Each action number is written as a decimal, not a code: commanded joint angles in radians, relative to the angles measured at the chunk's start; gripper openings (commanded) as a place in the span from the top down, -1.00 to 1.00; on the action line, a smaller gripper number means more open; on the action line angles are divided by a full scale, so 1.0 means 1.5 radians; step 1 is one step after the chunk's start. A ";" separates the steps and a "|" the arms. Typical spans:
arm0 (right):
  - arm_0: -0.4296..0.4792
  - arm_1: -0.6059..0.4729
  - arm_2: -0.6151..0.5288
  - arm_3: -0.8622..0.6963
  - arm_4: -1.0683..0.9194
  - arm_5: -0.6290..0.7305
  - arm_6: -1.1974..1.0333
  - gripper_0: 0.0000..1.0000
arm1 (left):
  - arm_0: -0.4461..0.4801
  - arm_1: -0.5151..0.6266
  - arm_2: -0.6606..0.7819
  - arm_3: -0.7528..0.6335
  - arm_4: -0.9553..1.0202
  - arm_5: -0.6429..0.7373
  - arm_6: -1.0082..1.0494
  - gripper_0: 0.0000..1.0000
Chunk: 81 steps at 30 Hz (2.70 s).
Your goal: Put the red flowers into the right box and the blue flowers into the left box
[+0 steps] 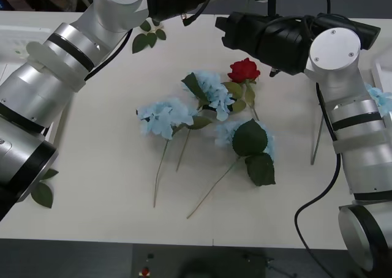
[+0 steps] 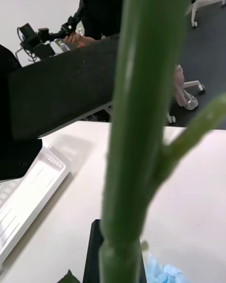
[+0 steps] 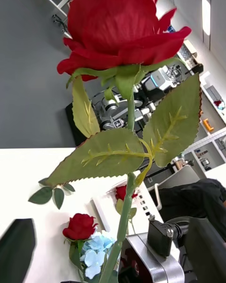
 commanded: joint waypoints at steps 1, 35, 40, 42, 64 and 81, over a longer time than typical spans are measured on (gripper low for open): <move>-0.016 -0.014 -0.005 -0.015 -0.002 0.020 0.021 1.00 | -0.021 0.011 0.005 -0.016 0.002 0.001 0.040 -1.00; 0.025 -0.680 -0.017 0.242 0.166 0.502 -0.119 1.00 | 0.303 0.354 -0.203 -0.323 -0.143 0.325 0.121 -1.00; 0.089 -0.657 -0.017 0.241 0.213 0.408 -0.123 1.00 | 0.227 0.274 -0.268 -0.258 -0.256 0.325 0.204 -1.00; 0.121 -0.638 -0.016 0.241 0.234 0.345 -0.126 1.00 | 0.209 0.239 -0.287 -0.228 -0.291 0.320 0.229 -1.00; 0.163 -0.553 -0.001 0.295 0.359 0.127 -0.185 -0.18 | 0.173 0.175 -0.313 -0.141 -0.412 0.300 0.230 1.00; 0.195 -0.554 0.024 0.109 0.164 0.221 -0.171 -0.41 | 0.164 0.695 -0.190 -0.434 -0.642 0.571 0.132 1.00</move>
